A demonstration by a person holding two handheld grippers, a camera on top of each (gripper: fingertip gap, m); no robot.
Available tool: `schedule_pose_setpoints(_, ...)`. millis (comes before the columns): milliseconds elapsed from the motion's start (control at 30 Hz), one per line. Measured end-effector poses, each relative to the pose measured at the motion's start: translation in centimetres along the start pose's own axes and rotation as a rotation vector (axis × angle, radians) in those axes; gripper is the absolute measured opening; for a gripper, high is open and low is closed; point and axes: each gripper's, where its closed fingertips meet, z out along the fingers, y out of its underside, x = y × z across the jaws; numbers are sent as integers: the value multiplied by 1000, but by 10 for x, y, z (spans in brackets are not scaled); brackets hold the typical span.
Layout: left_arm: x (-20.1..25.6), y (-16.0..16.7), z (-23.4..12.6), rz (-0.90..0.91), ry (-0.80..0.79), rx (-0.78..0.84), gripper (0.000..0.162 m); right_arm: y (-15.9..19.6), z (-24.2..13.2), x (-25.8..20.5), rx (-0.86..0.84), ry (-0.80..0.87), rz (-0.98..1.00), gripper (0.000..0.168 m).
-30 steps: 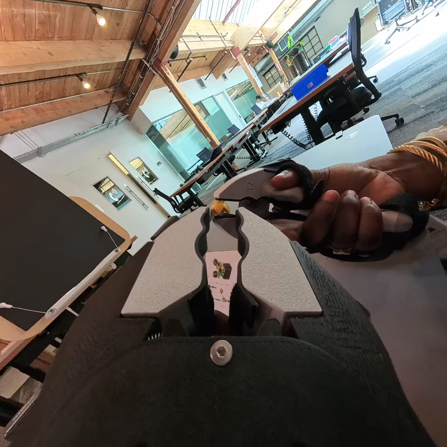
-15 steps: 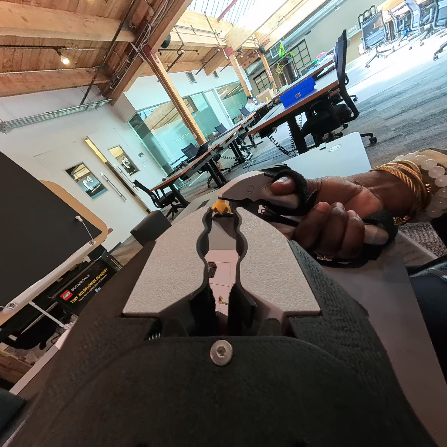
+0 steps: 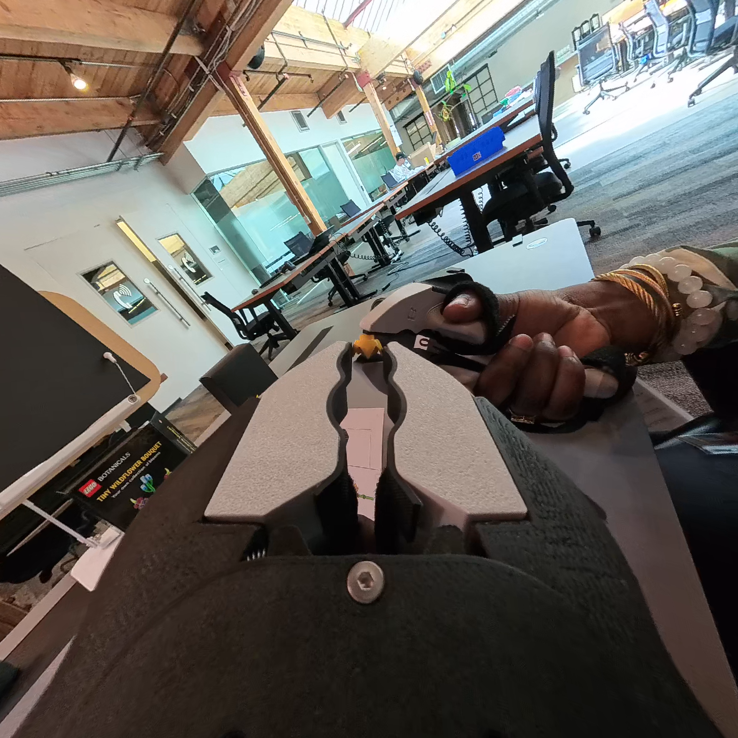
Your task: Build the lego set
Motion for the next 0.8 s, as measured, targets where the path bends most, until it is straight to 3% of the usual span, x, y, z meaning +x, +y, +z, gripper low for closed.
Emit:
schedule_pose_setpoints(333,1,4,0,2,6,-16,14,2,-2,2,-45,68,-78,13)
schedule_pose_setpoints(467,-4,17,-1,-21,-20,-61,14,-13,-14,-2,-88,266,-314,23)
schedule_pose_setpoints(567,-4,35,1,-61,-24,-118,14,-32,-37,-26,-163,461,-607,8)
schedule_pose_setpoints(700,13,57,7,-180,37,-173,14,-47,-103,-47,-530,894,-978,1)
schedule_pose_setpoints(800,24,60,10,-294,95,-149,14,-31,-173,-46,-957,1175,-925,3)
